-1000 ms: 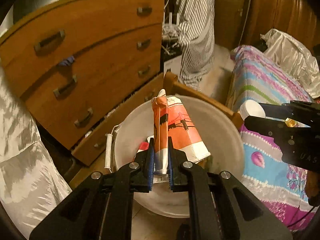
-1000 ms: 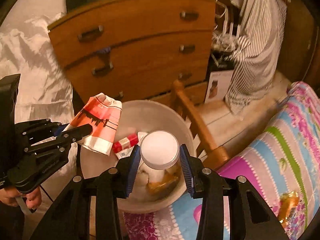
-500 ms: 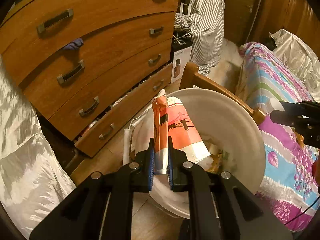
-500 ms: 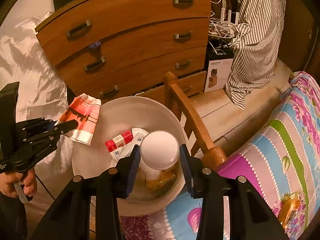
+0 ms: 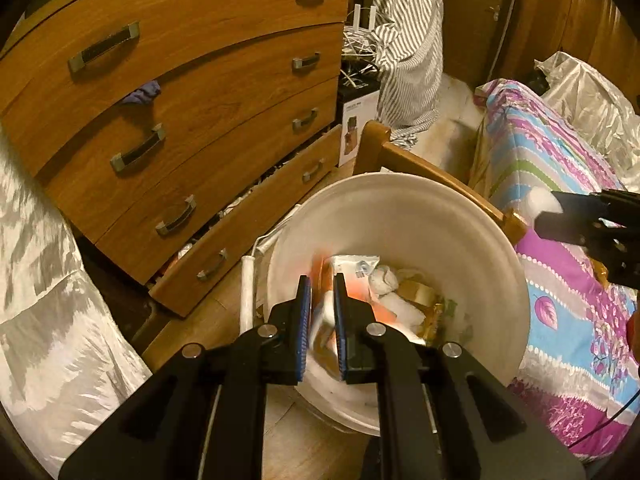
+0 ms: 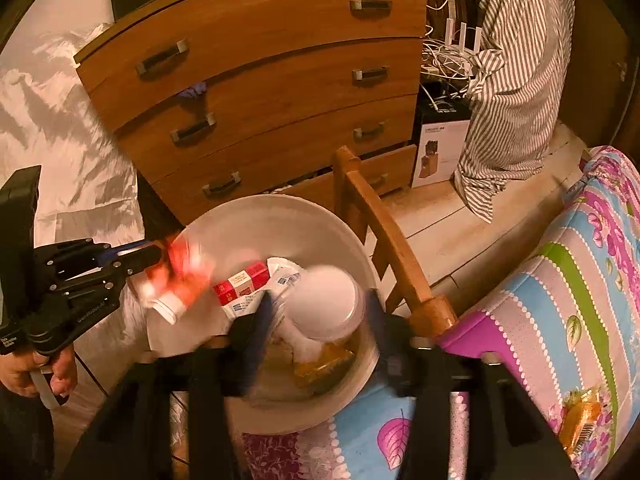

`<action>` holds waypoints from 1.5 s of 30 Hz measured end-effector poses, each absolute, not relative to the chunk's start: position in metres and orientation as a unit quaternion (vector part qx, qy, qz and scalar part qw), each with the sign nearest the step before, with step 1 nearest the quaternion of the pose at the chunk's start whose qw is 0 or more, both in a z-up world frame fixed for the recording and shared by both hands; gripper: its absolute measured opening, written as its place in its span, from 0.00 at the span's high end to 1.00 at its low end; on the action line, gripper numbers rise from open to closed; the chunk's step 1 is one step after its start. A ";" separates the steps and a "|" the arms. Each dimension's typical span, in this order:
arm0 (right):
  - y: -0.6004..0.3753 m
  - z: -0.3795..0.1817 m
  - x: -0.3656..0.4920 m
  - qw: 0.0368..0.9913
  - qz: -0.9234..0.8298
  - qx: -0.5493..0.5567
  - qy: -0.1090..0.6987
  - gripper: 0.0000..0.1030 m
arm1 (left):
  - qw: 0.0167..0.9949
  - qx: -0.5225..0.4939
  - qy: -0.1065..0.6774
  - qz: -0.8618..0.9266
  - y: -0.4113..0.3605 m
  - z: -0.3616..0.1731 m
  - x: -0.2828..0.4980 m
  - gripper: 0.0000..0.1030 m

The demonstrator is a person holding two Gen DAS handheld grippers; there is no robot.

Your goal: Collect trash

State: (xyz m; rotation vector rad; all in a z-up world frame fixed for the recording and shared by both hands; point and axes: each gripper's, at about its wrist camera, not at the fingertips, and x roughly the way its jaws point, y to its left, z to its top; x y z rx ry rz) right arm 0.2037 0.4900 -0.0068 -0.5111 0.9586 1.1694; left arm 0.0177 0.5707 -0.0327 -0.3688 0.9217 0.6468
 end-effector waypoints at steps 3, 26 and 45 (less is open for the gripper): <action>0.485 -0.005 0.206 0.702 0.524 -0.222 0.428 0.42 | 0.828 -0.184 0.426 0.316 0.574 -0.031 0.013 0.83; 0.298 0.044 0.091 0.793 0.556 -0.130 0.213 0.07 | 0.900 -0.135 0.180 0.373 0.431 0.045 -0.093 0.05; 0.249 0.061 0.081 0.805 0.548 -0.094 0.206 0.06 | 0.927 -0.095 0.166 0.323 0.364 0.063 -0.114 0.05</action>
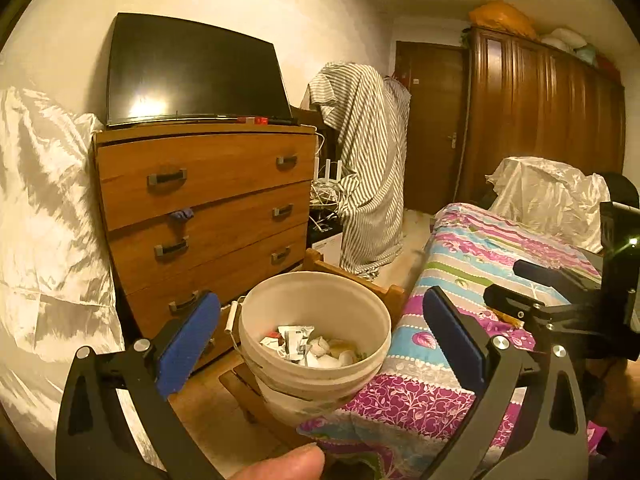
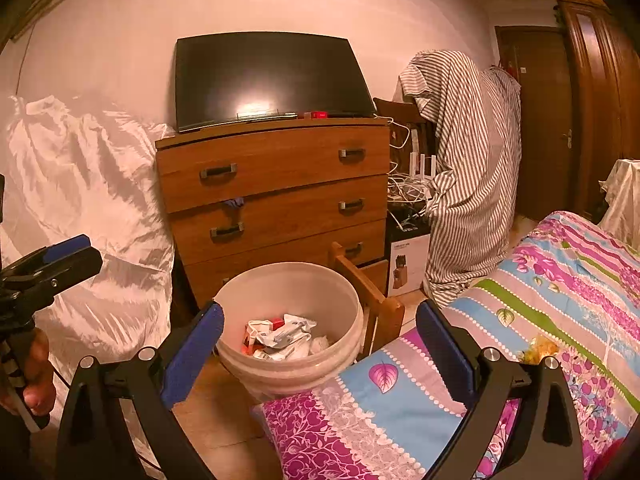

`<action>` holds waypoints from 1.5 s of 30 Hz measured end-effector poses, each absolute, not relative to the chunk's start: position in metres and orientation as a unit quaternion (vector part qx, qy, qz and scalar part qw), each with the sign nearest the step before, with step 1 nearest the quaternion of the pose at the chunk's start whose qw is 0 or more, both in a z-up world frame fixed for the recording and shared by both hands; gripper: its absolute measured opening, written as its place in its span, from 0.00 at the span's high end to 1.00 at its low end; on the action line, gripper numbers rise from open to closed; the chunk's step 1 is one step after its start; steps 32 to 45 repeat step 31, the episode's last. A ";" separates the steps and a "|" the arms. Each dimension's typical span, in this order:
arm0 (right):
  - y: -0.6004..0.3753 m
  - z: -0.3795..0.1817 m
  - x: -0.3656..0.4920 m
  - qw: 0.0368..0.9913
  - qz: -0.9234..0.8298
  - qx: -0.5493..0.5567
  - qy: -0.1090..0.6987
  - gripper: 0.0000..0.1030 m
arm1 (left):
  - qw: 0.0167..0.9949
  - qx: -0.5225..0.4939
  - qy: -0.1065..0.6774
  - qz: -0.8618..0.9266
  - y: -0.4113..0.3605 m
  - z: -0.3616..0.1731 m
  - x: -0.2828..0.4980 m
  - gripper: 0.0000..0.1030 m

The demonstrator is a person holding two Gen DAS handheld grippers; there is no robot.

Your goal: Collect trash

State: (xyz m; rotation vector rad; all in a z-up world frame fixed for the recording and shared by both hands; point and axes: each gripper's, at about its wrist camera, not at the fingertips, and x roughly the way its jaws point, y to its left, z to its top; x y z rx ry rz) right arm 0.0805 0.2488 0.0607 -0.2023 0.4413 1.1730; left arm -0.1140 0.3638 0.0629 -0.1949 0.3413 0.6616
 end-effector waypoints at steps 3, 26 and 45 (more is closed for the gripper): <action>0.254 0.063 0.081 0.805 0.548 -0.094 0.207 0.06 | 0.925 -0.093 0.171 0.327 0.364 0.062 -0.112 0.05; 0.259 0.063 0.077 0.799 0.554 -0.098 0.213 0.06 | 0.911 -0.089 0.216 0.339 0.376 0.052 -0.096 0.05; 0.259 0.060 0.075 0.799 0.554 -0.099 0.213 0.05 | 0.907 -0.099 0.220 0.345 0.381 0.048 -0.096 0.05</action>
